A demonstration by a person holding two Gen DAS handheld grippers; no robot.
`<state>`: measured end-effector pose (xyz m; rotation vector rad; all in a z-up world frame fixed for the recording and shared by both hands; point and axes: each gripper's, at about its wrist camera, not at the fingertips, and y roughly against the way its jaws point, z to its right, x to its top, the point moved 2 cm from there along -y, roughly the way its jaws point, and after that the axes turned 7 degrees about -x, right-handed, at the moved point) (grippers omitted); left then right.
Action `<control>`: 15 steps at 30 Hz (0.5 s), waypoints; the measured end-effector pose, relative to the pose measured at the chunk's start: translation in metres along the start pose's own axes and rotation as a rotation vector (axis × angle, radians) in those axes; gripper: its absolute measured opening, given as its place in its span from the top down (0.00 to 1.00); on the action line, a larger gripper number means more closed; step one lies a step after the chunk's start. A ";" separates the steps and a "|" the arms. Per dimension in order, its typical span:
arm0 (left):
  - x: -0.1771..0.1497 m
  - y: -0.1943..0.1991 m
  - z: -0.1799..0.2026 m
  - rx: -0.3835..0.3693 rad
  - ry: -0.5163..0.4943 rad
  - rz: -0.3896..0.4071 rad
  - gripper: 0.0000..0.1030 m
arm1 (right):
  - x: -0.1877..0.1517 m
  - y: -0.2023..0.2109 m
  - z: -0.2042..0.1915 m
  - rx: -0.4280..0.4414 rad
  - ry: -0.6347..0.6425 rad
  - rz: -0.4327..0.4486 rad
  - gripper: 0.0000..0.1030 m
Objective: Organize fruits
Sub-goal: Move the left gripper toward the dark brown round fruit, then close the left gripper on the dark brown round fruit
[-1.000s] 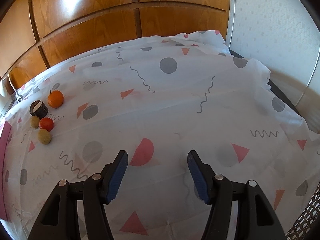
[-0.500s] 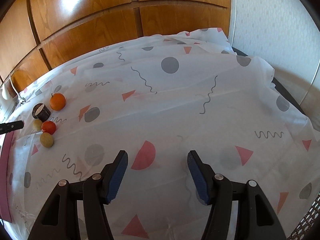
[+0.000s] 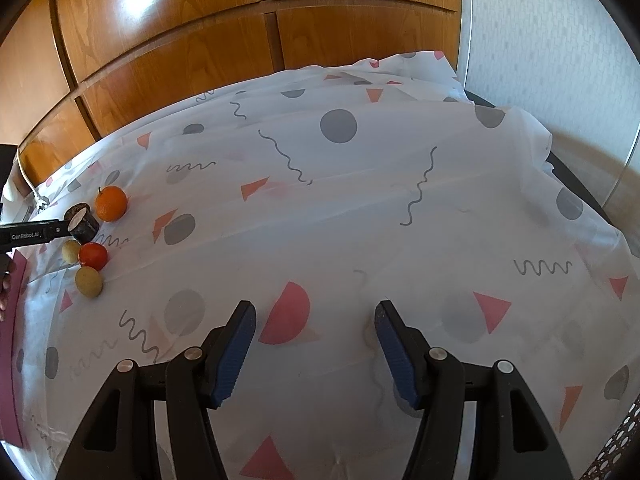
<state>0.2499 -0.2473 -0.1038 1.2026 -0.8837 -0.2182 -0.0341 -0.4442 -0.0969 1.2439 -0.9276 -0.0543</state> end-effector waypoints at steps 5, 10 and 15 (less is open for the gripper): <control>0.005 -0.007 -0.005 -0.045 0.053 0.017 0.34 | 0.000 0.000 -0.001 -0.006 0.009 0.004 0.39; 0.003 -0.002 -0.005 -0.104 0.122 0.040 0.57 | 0.000 0.000 -0.001 -0.008 0.016 0.009 0.39; -0.015 0.018 0.001 -0.068 0.178 0.054 0.57 | 0.000 0.000 -0.002 -0.009 0.017 0.008 0.39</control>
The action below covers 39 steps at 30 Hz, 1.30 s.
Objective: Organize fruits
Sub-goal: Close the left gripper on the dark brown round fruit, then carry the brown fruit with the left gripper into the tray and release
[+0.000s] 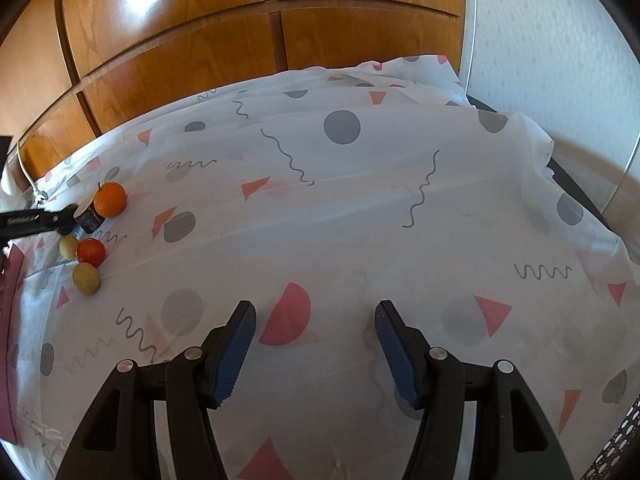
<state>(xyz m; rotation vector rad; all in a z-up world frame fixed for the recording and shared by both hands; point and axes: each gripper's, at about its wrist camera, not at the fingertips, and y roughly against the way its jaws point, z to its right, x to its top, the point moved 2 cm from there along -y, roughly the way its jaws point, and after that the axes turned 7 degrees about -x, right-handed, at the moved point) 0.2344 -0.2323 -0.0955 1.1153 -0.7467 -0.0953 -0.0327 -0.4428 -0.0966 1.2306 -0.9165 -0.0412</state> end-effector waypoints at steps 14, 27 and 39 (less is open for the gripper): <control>-0.097 0.093 0.035 0.029 0.052 0.078 0.57 | -0.003 0.004 -0.001 -0.019 0.023 -0.016 0.39; -0.130 0.131 0.038 0.008 0.114 0.131 0.57 | -0.012 0.012 -0.002 -0.043 0.046 -0.007 0.39; -0.166 0.189 -0.006 0.029 0.286 0.268 0.57 | -0.016 0.014 -0.001 -0.049 0.060 0.009 0.38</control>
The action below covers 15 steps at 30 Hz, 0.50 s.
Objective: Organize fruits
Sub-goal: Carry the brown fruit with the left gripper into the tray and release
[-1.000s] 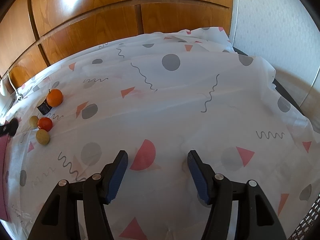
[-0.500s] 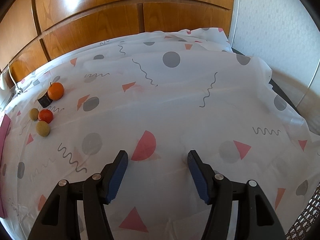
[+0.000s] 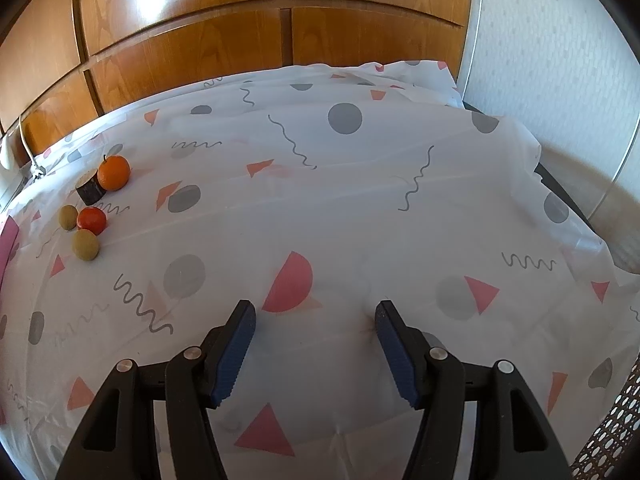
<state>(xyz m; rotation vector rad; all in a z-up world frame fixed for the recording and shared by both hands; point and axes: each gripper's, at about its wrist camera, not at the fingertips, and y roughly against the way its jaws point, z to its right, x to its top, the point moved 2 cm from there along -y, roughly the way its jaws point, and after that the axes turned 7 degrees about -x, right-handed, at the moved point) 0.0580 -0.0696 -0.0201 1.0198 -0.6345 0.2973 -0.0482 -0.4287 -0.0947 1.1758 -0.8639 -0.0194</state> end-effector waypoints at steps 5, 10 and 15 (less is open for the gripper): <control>-0.007 0.026 -0.048 0.067 0.102 0.045 0.57 | -0.001 -0.001 0.000 0.005 -0.014 0.005 0.35; -0.018 0.055 -0.096 0.134 0.207 0.105 0.57 | -0.001 -0.002 0.000 0.001 -0.018 0.006 0.34; -0.029 0.080 -0.134 0.195 0.279 0.152 0.57 | 0.002 -0.003 -0.003 -0.012 -0.021 -0.015 0.32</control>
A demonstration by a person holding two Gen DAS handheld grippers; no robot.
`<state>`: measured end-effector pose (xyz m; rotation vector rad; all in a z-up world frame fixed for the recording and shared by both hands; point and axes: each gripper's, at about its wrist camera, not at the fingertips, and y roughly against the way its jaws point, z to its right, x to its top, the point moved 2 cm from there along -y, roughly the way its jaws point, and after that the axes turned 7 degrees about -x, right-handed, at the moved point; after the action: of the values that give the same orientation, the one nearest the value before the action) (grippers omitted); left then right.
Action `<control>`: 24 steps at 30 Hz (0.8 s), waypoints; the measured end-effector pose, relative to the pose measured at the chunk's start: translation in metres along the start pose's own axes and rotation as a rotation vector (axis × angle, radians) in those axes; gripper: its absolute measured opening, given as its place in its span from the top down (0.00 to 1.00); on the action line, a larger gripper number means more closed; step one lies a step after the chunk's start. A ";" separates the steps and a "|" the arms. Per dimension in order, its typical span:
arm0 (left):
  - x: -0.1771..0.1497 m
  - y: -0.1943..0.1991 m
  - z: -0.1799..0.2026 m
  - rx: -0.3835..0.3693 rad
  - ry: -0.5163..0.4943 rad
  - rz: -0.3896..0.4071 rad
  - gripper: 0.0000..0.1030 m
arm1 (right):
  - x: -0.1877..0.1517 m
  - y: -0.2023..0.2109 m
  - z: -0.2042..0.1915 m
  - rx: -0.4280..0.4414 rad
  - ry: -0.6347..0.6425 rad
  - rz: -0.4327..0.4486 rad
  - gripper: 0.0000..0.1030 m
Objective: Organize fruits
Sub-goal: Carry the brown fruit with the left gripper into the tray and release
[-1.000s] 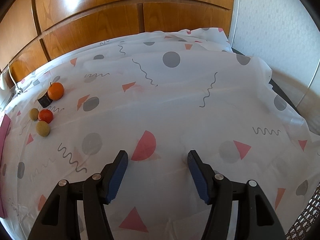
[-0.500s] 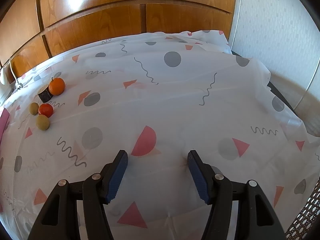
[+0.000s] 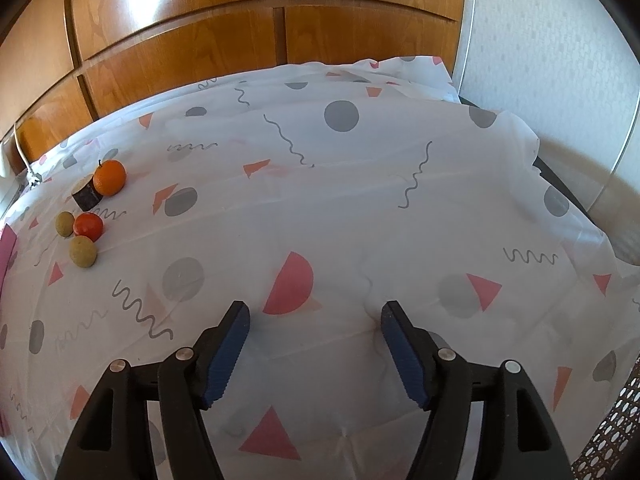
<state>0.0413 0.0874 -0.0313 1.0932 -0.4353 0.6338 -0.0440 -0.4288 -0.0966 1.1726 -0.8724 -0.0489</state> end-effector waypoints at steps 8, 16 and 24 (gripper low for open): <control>-0.008 0.010 -0.043 0.043 0.083 0.015 0.57 | 0.006 0.000 -0.008 -0.015 -0.012 -0.032 0.32; -0.008 -0.003 -0.027 -0.022 0.055 -0.007 0.57 | 0.004 0.001 -0.018 -0.019 0.018 -0.023 0.32; 0.011 -0.034 -0.006 -0.051 0.003 -0.037 0.57 | 0.004 0.002 -0.019 -0.027 0.027 -0.018 0.32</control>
<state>0.0723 0.0845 -0.0501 1.0492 -0.4255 0.5887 -0.0305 -0.4150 -0.0948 1.1532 -0.8355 -0.0593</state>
